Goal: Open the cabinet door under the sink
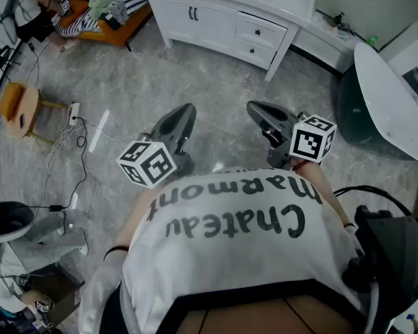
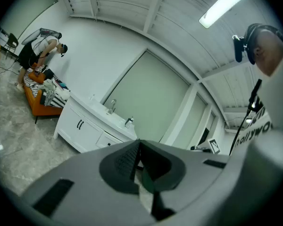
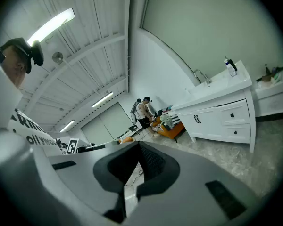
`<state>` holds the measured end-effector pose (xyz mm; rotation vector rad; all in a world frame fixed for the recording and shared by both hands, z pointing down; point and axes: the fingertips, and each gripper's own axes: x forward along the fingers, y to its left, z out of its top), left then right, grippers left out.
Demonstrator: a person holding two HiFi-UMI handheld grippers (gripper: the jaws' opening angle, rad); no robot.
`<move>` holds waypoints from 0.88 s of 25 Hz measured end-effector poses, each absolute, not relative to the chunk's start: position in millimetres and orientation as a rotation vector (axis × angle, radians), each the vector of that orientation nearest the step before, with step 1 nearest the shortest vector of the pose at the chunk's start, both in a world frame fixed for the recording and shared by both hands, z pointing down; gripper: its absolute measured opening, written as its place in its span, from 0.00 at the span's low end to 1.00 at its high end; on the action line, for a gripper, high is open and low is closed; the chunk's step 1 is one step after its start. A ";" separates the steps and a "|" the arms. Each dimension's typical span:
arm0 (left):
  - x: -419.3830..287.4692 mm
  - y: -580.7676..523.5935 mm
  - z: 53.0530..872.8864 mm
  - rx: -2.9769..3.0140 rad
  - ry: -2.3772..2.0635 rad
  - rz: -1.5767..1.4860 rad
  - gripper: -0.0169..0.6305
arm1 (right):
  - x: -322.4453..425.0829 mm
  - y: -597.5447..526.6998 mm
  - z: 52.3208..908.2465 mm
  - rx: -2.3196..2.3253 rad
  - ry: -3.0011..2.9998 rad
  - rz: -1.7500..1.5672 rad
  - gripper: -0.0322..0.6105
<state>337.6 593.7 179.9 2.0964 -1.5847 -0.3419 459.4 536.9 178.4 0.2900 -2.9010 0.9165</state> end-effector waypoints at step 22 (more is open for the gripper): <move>270.9 619.1 184.6 2.073 -1.625 -0.327 0.04 | 391.2 542.5 172.3 0.326 -2.920 0.803 0.06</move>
